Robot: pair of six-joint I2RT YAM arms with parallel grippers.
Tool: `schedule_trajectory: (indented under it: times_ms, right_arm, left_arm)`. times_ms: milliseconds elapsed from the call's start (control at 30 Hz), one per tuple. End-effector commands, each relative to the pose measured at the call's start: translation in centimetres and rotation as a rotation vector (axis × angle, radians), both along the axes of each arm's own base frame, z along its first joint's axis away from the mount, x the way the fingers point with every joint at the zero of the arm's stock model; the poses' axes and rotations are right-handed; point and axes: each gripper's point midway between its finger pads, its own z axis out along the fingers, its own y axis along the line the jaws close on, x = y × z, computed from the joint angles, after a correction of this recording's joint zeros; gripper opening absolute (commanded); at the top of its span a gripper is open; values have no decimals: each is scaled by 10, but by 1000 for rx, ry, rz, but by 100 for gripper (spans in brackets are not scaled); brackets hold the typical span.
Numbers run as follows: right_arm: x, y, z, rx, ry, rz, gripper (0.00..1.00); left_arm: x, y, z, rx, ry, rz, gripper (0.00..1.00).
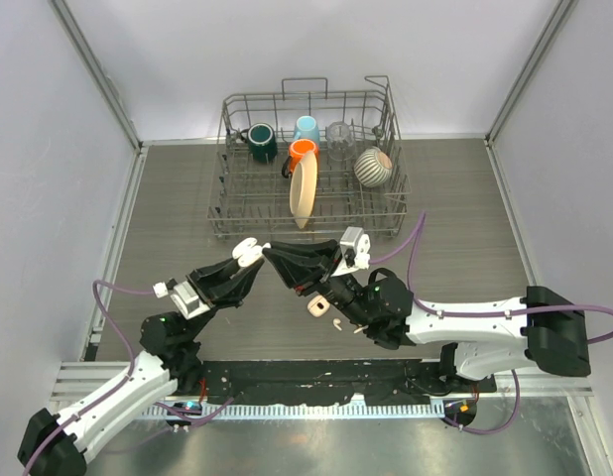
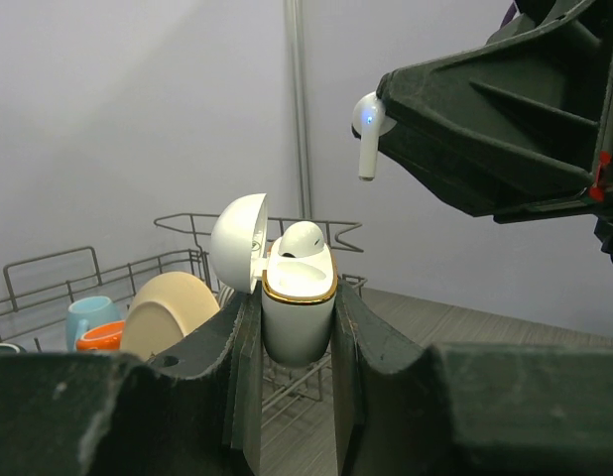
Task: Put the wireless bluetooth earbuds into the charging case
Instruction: Place the earbud in the charging case.
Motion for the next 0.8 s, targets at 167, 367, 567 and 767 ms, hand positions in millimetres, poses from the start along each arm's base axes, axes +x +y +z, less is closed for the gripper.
schedule_trajectory:
  times_ms: [167, 367, 567, 767]
  right_arm:
    - [-7, 2, 28, 93, -4, 39, 1]
    - [-11, 7, 27, 90, -3, 67, 1]
    - [-11, 14, 23, 76, 4, 76, 1]
    - [-10, 19, 18, 65, 14, 80, 1]
  left_arm:
    - [-2, 3, -17, 28, -4, 15, 0]
    - [-1, 2, -17, 31, -3, 15, 0]
    - [-1, -1, -21, 44, 0, 1, 0]
    - [-1, -4, -22, 46, 4, -13, 0]
